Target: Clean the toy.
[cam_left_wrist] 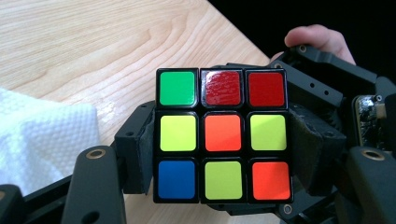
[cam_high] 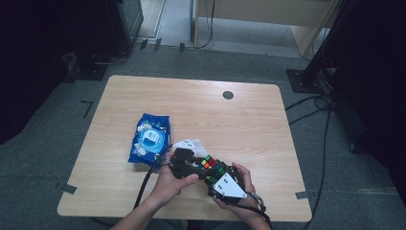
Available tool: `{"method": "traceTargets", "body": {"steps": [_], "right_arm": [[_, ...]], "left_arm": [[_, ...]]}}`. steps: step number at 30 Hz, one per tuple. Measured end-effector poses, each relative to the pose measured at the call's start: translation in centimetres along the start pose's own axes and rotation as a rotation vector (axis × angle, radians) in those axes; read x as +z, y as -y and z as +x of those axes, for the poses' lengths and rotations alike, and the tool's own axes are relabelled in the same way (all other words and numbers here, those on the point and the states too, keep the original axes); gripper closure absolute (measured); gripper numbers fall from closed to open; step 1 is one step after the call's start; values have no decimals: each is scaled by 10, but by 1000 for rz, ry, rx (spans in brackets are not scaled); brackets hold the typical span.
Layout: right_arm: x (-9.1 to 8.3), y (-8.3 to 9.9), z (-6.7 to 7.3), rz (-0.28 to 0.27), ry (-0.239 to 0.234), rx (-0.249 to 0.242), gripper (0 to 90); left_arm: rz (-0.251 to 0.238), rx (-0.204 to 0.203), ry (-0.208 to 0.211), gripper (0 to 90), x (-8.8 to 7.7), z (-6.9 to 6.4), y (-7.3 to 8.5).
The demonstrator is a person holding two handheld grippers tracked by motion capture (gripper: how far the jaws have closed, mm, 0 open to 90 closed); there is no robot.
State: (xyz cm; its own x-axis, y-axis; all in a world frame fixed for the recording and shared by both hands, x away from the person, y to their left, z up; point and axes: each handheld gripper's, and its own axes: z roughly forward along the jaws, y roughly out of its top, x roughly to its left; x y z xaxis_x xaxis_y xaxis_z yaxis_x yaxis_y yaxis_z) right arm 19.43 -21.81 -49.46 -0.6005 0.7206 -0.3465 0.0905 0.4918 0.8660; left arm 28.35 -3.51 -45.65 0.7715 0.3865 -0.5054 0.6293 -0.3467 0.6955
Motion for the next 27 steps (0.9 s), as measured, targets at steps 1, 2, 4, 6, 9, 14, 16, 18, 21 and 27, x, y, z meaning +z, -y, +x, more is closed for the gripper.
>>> {"method": "traceTargets", "body": {"steps": [1,2,4,6,9,14,16,18,21,27], "right_arm": [[-1,-1,0,-5,6,0,345],[-2,-2,0,-8,11,-6,346],[-3,-4,-1,-15,12,-6,347],[-4,-4,-2,-14,12,-2,347],[-4,0,-5,1,24,-4,347],[-8,3,-14,6,40,16,347],[-7,6,-17,17,50,20,347],[-6,8,-18,25,51,22,347],[-6,10,-20,32,51,21,347],[-5,11,-20,39,45,20,347]], "left_arm": [[-10,1,9,343,-1,0,0],[-17,4,11,343,-2,0,-1],[-36,4,15,341,-4,-1,-1],[-69,2,17,335,-9,-1,-3],[-135,-10,6,333,-22,3,-6],[-162,-20,-89,340,-34,18,-6],[-123,2,-177,342,-30,24,-3],[-64,17,-248,362,-22,30,1],[-13,9,-347,411,-10,41,10],[110,74,-501,469,11,44,20]]}}
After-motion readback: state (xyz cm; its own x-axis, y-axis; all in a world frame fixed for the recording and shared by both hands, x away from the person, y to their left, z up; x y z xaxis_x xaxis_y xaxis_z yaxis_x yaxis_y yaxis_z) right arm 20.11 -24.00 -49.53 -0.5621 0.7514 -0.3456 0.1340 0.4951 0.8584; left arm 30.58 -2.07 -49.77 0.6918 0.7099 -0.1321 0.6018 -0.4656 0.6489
